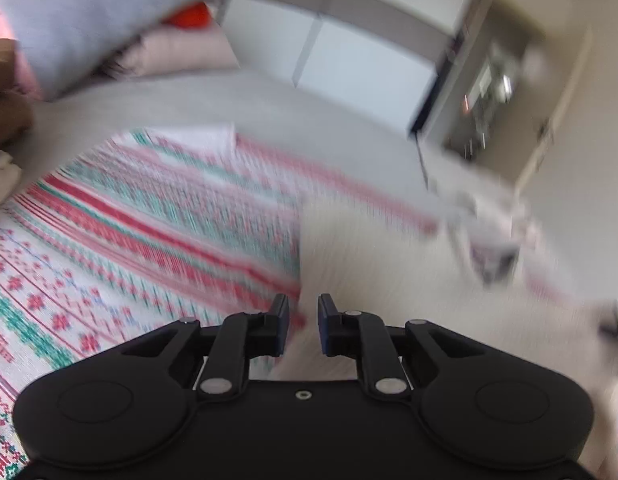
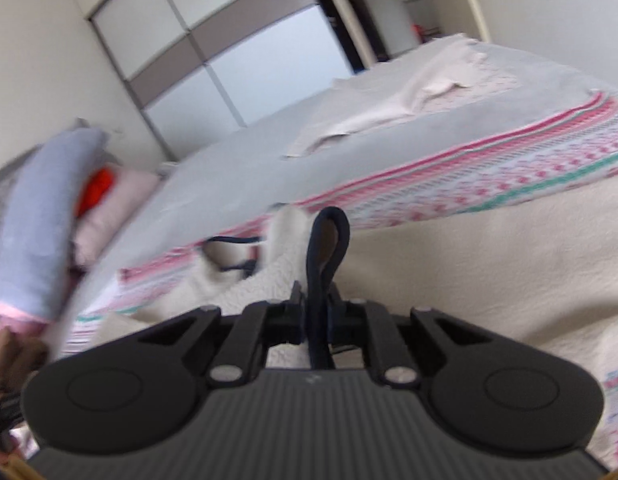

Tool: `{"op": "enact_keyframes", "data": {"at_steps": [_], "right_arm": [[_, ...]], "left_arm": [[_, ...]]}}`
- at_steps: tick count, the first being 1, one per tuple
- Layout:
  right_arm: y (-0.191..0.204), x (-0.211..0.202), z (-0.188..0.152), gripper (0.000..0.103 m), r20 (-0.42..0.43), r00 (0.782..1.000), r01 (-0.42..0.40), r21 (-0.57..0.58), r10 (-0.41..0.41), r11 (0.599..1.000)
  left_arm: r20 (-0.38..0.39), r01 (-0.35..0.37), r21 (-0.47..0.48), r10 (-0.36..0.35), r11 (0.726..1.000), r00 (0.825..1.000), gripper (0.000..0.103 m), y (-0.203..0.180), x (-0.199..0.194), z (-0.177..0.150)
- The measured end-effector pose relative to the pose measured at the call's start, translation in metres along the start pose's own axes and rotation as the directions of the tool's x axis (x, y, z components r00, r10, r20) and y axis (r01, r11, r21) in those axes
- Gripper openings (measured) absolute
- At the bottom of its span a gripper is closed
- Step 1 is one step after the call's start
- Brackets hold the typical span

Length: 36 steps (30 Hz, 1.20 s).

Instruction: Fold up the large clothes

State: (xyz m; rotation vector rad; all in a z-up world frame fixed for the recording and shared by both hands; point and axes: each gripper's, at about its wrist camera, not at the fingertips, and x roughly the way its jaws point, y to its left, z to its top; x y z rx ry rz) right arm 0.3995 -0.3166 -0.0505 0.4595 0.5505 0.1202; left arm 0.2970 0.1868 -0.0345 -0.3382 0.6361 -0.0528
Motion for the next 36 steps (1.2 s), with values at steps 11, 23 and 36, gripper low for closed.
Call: {"op": "enact_keyframes", "data": {"at_steps": [11, 23, 36], "right_arm": [[-0.025, 0.029, -0.047, 0.011, -0.092, 0.988, 0.118, -0.088, -0.126, 0.989], [-0.032, 0.026, -0.043, 0.012, -0.09, 0.992, 0.082, -0.097, -0.091, 0.992], [-0.027, 0.024, -0.046, 0.014, -0.054, 0.994, 0.084, -0.157, -0.093, 0.984]], "left_arm": [[-0.169, -0.049, 0.151, 0.075, 0.987, 0.983, 0.022, -0.006, 0.006, -0.008], [-0.114, 0.214, -0.17, -0.235, 0.962, 0.965, 0.047, 0.016, 0.098, 0.044], [0.036, -0.003, -0.085, 0.006, 0.996, 0.999, 0.033, -0.01, 0.096, 0.035]]}}
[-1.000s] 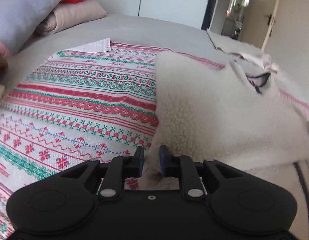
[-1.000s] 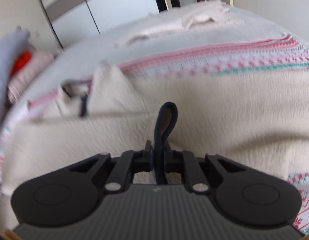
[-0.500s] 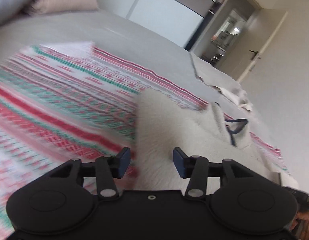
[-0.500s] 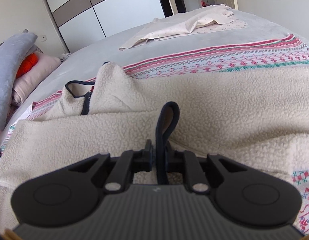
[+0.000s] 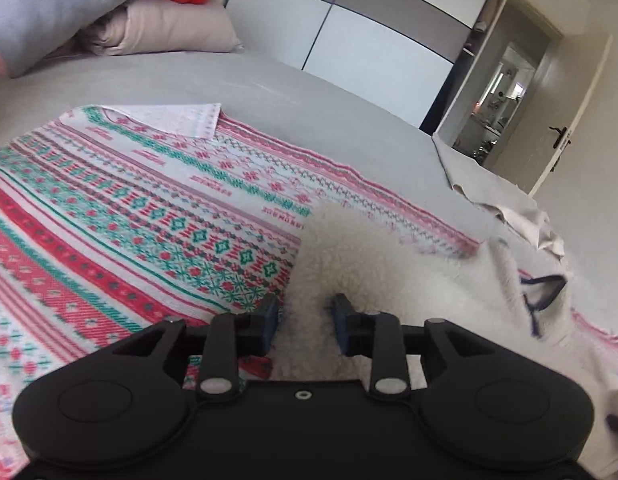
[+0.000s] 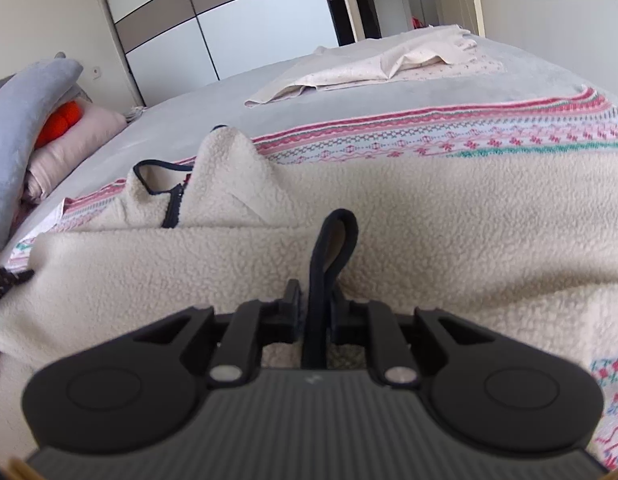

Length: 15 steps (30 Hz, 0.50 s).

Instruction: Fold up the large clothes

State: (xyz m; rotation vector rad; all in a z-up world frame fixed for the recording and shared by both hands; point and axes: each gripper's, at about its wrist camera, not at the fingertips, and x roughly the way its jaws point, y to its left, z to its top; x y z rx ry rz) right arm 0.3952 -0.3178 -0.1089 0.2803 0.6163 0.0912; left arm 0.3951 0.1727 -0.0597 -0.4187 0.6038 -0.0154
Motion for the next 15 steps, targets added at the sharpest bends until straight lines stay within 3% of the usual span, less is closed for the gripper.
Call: {"op": "enact_keyframes", "data": {"at_steps": [2, 3, 8, 10, 11, 12, 13, 14, 15], "right_arm": [[-0.005, -0.008, 0.003, 0.033, 0.007, 1.0, 0.0, 0.035, 0.0, 0.999], [-0.009, -0.014, 0.005, 0.036, 0.018, 1.0, 0.006, 0.06, -0.007, 0.998], [-0.008, -0.05, 0.009, 0.032, 0.11, 0.993, -0.054, 0.063, 0.047, 0.997], [-0.001, -0.055, 0.006, 0.028, 0.111, 0.991, -0.085, 0.032, 0.081, 0.996], [0.003, -0.054, 0.004, 0.025, 0.093, 0.992, -0.083, 0.013, 0.082, 0.996], [0.007, -0.05, 0.001, 0.024, 0.072, 0.995, -0.064, -0.011, 0.064, 0.998], [0.01, -0.043, -0.003, 0.022, 0.046, 0.998, -0.031, -0.034, 0.033, 0.999], [0.01, -0.033, -0.007, 0.013, 0.005, 1.0, 0.013, -0.051, -0.013, 0.999], [0.008, -0.021, -0.013, 0.012, -0.037, 0.997, 0.058, -0.066, -0.061, 0.996]], "left_arm": [[0.052, 0.004, 0.053, -0.007, 0.999, 0.999, 0.03, -0.009, -0.024, 0.004], [0.074, 0.021, 0.087, -0.028, 0.996, 0.997, 0.03, -0.013, -0.036, 0.004], [0.045, 0.205, 0.217, -0.22, 0.954, 0.974, 0.029, -0.023, -0.079, -0.017], [-0.012, 0.2, 0.239, -0.203, 0.95, 0.979, 0.027, -0.021, -0.075, -0.03], [-0.05, 0.165, 0.251, -0.157, 0.954, 0.986, 0.023, -0.019, -0.069, -0.036], [-0.09, 0.108, 0.269, -0.087, 0.957, 0.992, 0.013, -0.018, -0.062, -0.045], [-0.11, 0.081, 0.28, -0.052, 0.957, 0.993, 0.011, -0.013, -0.055, -0.054], [-0.088, 0.078, 0.3, -0.054, 0.951, 0.995, 0.011, -0.012, -0.055, -0.061], [-0.071, 0.066, 0.332, -0.045, 0.941, 0.996, 0.011, -0.015, -0.055, -0.065]]}}
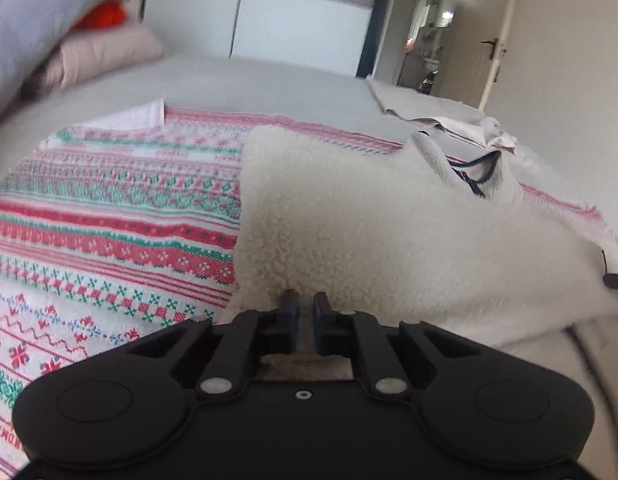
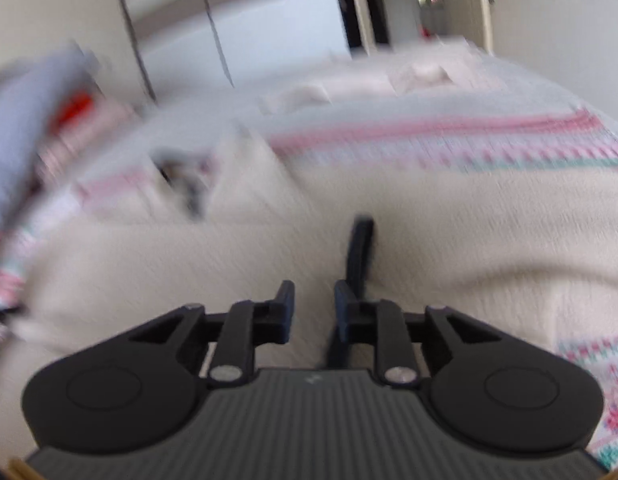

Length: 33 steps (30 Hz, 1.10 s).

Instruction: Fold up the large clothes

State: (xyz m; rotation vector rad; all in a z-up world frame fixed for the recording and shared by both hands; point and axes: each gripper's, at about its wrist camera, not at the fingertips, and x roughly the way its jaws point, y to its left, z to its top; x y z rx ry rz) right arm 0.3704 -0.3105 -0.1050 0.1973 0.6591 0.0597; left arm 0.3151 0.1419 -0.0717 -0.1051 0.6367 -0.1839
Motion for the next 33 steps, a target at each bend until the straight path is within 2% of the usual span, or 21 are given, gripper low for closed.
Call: {"op": "enact_keyframes", "data": {"at_steps": [4, 5, 6, 7, 8, 10, 12, 14, 17, 20, 23, 27, 30, 33], "right_arm": [[0.002, -0.001, -0.001, 0.013, 0.009, 1.0, 0.009, 0.002, -0.009, 1.0], [0.001, -0.006, 0.002, 0.018, 0.009, 1.0, 0.002, 0.009, -0.002, 1.0], [-0.003, -0.012, 0.003, 0.023, 0.014, 1.0, -0.007, 0.025, 0.006, 1.0], [-0.011, -0.02, 0.005, 0.038, 0.026, 1.0, -0.008, 0.049, 0.007, 0.999], [-0.021, -0.029, 0.006, 0.055, 0.045, 0.999, -0.005, 0.081, 0.001, 0.997], [-0.046, -0.047, 0.009, 0.064, 0.078, 0.996, 0.022, 0.164, -0.035, 0.986], [-0.077, -0.064, 0.011, 0.072, 0.097, 0.991, 0.058, 0.264, -0.086, 0.963], [-0.111, -0.08, 0.011, 0.084, 0.108, 0.981, 0.112, 0.352, -0.159, 0.929], [-0.162, -0.1, 0.005, 0.088, 0.114, 0.952, 0.205, 0.451, -0.284, 0.869], [-0.212, -0.113, -0.011, 0.088, 0.099, 0.933, 0.24, 0.548, -0.347, 0.801], [-0.259, -0.118, -0.027, 0.088, 0.1, 0.93, 0.206, 0.654, -0.353, 0.728], [-0.314, -0.108, -0.039, 0.084, 0.128, 0.933, 0.136, 0.741, -0.337, 0.657], [-0.34, -0.096, -0.04, 0.075, 0.199, 0.919, 0.074, 0.761, -0.34, 0.645], [-0.356, -0.088, -0.032, 0.061, 0.223, 0.9, 0.082, 0.758, -0.376, 0.647]], "left_arm": [[0.002, -0.062, -0.018, 0.062, 0.998, 0.998, 0.012, -0.015, -0.005, 0.012], [0.006, -0.069, -0.024, 0.069, 0.997, 0.998, 0.012, -0.018, -0.012, 0.015], [0.01, -0.074, -0.029, 0.074, 0.997, 0.997, 0.019, -0.024, -0.017, 0.02], [0.019, -0.066, -0.031, 0.067, 0.997, 0.998, 0.034, -0.031, -0.023, 0.024], [0.034, -0.05, -0.034, 0.051, 0.998, 0.998, 0.041, -0.037, -0.029, 0.029], [0.053, -0.028, -0.055, 0.031, 0.998, 0.998, 0.074, -0.052, -0.039, 0.038], [0.048, -0.005, -0.089, 0.01, 0.996, 0.999, 0.093, -0.066, -0.039, 0.048], [0.055, 0.036, -0.1, -0.031, 0.994, 0.998, 0.1, -0.085, -0.04, 0.053], [0.064, 0.063, -0.068, -0.059, 0.996, 0.996, 0.103, -0.116, -0.037, 0.056], [0.047, 0.079, -0.047, -0.076, 0.996, 0.996, 0.103, -0.138, -0.023, 0.053], [0.002, 0.068, -0.056, -0.068, 0.996, 0.998, 0.103, -0.152, -0.005, 0.049], [0.002, 0.07, -0.082, -0.07, 0.994, 0.998, 0.103, -0.158, 0.002, 0.041], [0.021, 0.066, -0.072, -0.064, 0.995, 0.998, 0.103, -0.159, 0.001, 0.037], [0.046, 0.047, -0.068, -0.044, 0.997, 0.998, 0.103, -0.157, 0.001, 0.034]]}}
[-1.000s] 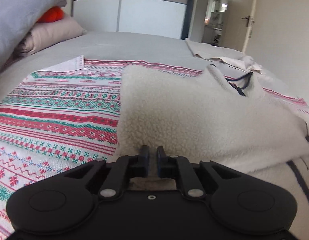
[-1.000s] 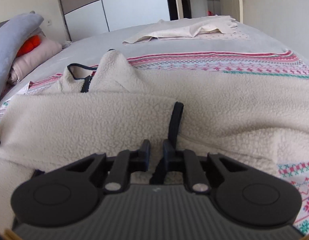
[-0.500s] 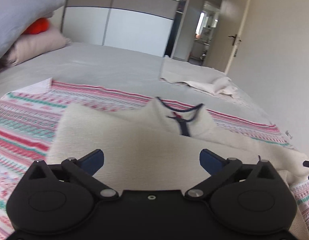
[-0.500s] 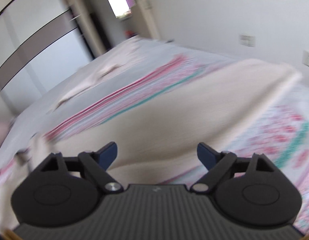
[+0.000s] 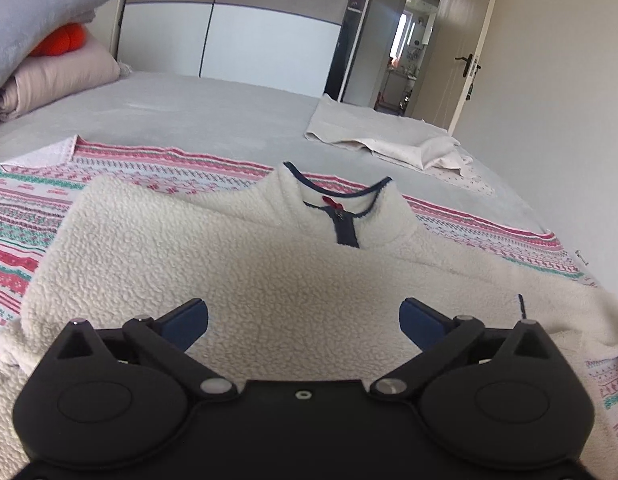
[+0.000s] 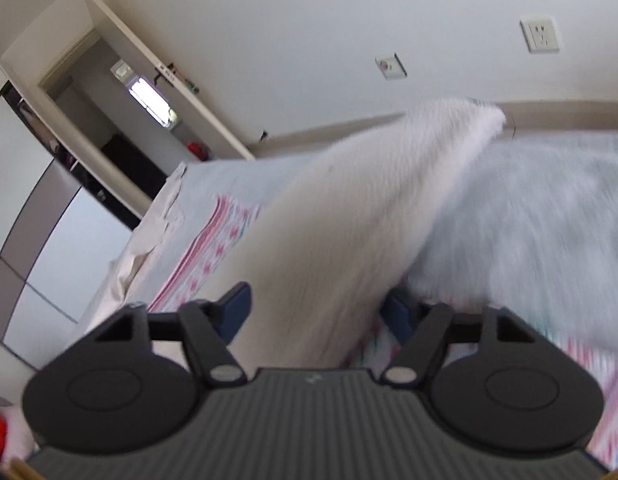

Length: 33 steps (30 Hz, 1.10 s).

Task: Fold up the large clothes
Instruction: 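Fold the sleeve with the right gripper across the jacket toward the left gripper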

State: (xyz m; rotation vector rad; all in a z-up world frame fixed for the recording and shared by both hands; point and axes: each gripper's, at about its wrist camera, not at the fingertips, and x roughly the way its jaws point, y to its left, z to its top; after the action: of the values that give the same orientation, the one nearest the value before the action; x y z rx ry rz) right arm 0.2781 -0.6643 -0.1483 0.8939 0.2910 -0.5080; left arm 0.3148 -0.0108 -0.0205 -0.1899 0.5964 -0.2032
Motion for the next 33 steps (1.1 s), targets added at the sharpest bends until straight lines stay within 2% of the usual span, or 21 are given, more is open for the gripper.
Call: {"op": "enact_keyframes", "data": {"at_steps": [1, 4, 5, 8, 12, 16, 18, 23, 27, 30, 33], "right_arm": [[0.001, 0.005, 0.003, 0.054, 0.012, 1.0, 0.007, -0.008, -0.007, 1.0], [0.008, 0.01, 0.009, 0.022, 0.042, 0.998, 0.041, -0.05, -0.039, 0.998], [0.012, 0.008, 0.01, 0.02, 0.05, 0.998, 0.045, -0.071, -0.042, 0.996], [0.033, -0.011, 0.015, 0.016, 0.083, 0.997, 0.011, -0.111, -0.002, 0.994], [0.081, -0.046, 0.017, 0.014, 0.101, 0.992, -0.058, -0.206, 0.08, 0.977], [0.142, -0.08, 0.006, 0.014, 0.102, 0.975, -0.159, -0.311, 0.2, 0.937], [0.174, -0.092, -0.005, 0.014, 0.08, 0.964, -0.212, -0.357, 0.255, 0.91], [0.262, -0.111, -0.065, 0.013, -0.024, 0.936, -0.319, -0.475, 0.35, 0.82], [0.319, -0.112, -0.135, 0.013, -0.16, 0.901, -0.421, -0.541, 0.402, 0.728], [0.349, -0.101, -0.192, 0.014, -0.303, 0.874, -0.485, -0.575, 0.379, 0.659], [0.368, -0.087, -0.257, 0.014, -0.44, 0.855, -0.512, -0.644, 0.273, 0.568]], "left_arm": [[0.005, -0.003, -0.005, 0.003, 1.0, 1.0, 0.103, 0.002, 0.0, 0.0], [0.006, 0.002, -0.022, -0.001, 1.0, 1.0, 0.103, 0.01, 0.003, 0.003], [0.006, -0.002, -0.024, 0.002, 1.0, 1.0, 0.103, 0.012, 0.004, 0.005], [0.008, -0.013, -0.024, 0.013, 1.0, 1.0, 0.103, 0.02, 0.005, 0.01], [-0.011, -0.019, -0.025, 0.019, 1.0, 1.0, 0.103, 0.032, 0.009, 0.016], [0.002, -0.042, -0.055, 0.042, 0.998, 0.999, 0.103, 0.048, 0.013, 0.02], [-0.01, -0.025, -0.088, 0.024, 0.996, 1.0, 0.103, 0.057, 0.017, 0.02], [-0.031, 0.052, -0.181, -0.059, 0.982, 0.998, 0.103, 0.077, 0.02, 0.019], [-0.019, 0.094, -0.221, -0.101, 0.971, 0.995, 0.103, 0.087, 0.018, 0.02], [-0.02, 0.124, -0.231, -0.132, 0.965, 0.991, 0.103, 0.089, 0.02, 0.018], [-0.029, 0.133, -0.235, -0.144, 0.963, 0.989, 0.103, 0.088, 0.023, 0.017]]}}
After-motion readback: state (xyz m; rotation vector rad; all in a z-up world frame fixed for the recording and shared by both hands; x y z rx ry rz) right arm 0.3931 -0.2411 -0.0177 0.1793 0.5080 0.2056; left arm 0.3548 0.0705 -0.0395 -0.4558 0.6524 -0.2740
